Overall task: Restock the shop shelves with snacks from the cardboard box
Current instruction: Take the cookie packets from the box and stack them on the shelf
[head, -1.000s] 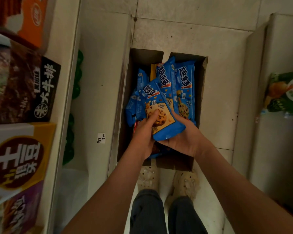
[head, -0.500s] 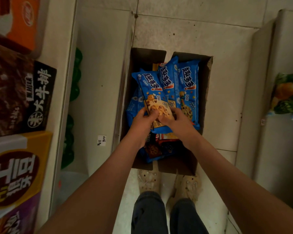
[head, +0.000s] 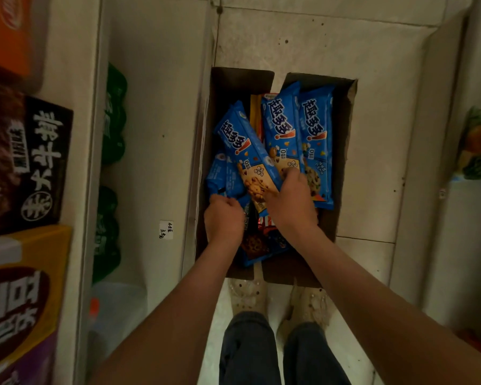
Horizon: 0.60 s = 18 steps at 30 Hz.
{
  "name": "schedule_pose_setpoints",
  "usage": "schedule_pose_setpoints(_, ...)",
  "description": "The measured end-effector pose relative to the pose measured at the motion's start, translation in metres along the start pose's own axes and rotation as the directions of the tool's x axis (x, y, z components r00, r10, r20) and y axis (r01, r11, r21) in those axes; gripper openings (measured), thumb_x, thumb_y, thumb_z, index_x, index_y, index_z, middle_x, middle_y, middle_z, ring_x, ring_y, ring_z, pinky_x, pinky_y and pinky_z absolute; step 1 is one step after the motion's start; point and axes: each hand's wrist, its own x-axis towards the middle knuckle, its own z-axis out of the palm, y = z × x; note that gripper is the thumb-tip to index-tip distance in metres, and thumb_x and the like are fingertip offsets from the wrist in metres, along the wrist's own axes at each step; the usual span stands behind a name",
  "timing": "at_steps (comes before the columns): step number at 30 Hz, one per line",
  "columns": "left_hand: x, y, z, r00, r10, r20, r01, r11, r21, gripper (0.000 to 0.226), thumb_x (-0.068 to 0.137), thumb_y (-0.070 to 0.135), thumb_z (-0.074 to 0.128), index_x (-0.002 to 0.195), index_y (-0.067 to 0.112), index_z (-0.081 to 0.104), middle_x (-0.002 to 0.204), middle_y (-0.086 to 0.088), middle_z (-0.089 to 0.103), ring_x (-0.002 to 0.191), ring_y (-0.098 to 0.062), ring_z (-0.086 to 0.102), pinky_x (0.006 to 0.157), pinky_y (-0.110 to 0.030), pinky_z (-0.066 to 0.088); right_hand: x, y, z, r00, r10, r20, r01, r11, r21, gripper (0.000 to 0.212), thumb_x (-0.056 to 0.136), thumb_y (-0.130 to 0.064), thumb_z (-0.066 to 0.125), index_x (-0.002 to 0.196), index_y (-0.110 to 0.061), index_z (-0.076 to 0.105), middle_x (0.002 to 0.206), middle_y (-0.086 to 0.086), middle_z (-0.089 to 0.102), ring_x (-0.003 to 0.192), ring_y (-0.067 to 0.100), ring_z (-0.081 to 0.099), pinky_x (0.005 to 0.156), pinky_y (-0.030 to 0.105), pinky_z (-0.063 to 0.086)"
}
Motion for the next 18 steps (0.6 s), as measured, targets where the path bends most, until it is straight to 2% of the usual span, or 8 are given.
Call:
schedule_pose_setpoints(2,-0.003,0.003,-0.003,0.999,0.031,-0.011,-0.029,0.988,0.155,0.03,0.098,0.025,0.045,0.118,0.003,0.047,0.104,-0.012,0.062,0.092,-0.03,0.063,0.065,-0.035,0.048,0.0,-0.002,0.002,0.998,-0.025,-0.051,0.022,0.998,-0.062,0.045,0.087,-0.023,0.058,0.125,-0.008,0.04,0.123,0.01,0.044,0.115,0.028,0.044,0.091,0.043,0.045)
schedule_pose_setpoints(5,-0.002,0.01,-0.005,0.998,0.056,0.011,-0.057,0.966,0.253,0.034,0.098,0.024,0.046,0.125,0.003,0.044,0.118,-0.015,0.059,0.102,-0.03,0.059,0.066,-0.031,0.039,0.0,-0.003,0.004,0.993,-0.056,-0.108,0.042,0.991,-0.128,0.047,0.087,-0.027,0.06,0.125,-0.007,0.04,0.124,0.011,0.042,0.119,0.028,0.039,0.095,0.04,0.041)
schedule_pose_setpoints(12,0.013,0.021,-0.001,0.995,0.096,-0.03,-0.074,0.902,0.425,0.035,0.1,0.028,0.045,0.124,0.002,0.049,0.121,-0.017,0.058,0.107,-0.031,0.057,0.066,-0.033,0.038,0.003,0.0,0.005,0.976,-0.186,-0.117,0.166,0.973,-0.162,0.057,0.088,-0.026,0.062,0.135,-0.008,0.034,0.13,0.009,0.041,0.125,0.026,0.036,0.104,0.037,0.034)
schedule_pose_setpoints(16,0.015,0.019,0.0,0.997,0.046,0.061,-0.071,0.84,0.537,0.028,0.099,0.018,0.044,0.115,-0.001,0.057,0.117,-0.018,0.06,0.105,-0.03,0.059,0.063,-0.031,0.039,0.001,0.0,0.007,0.96,-0.246,-0.132,0.22,0.959,-0.181,0.057,0.089,-0.024,0.06,0.137,-0.009,0.034,0.129,0.009,0.043,0.123,0.026,0.039,0.102,0.038,0.034)
schedule_pose_setpoints(18,0.015,0.017,-0.001,0.995,0.007,0.099,-0.059,0.845,0.532,0.024,0.096,0.013,0.047,0.11,-0.001,0.06,0.115,-0.017,0.062,0.103,-0.028,0.059,0.059,-0.028,0.038,-0.003,-0.001,0.01,0.95,-0.277,-0.144,0.245,0.947,-0.207,0.055,0.089,-0.023,0.06,0.136,-0.008,0.037,0.126,0.01,0.045,0.119,0.028,0.041,0.098,0.039,0.036)
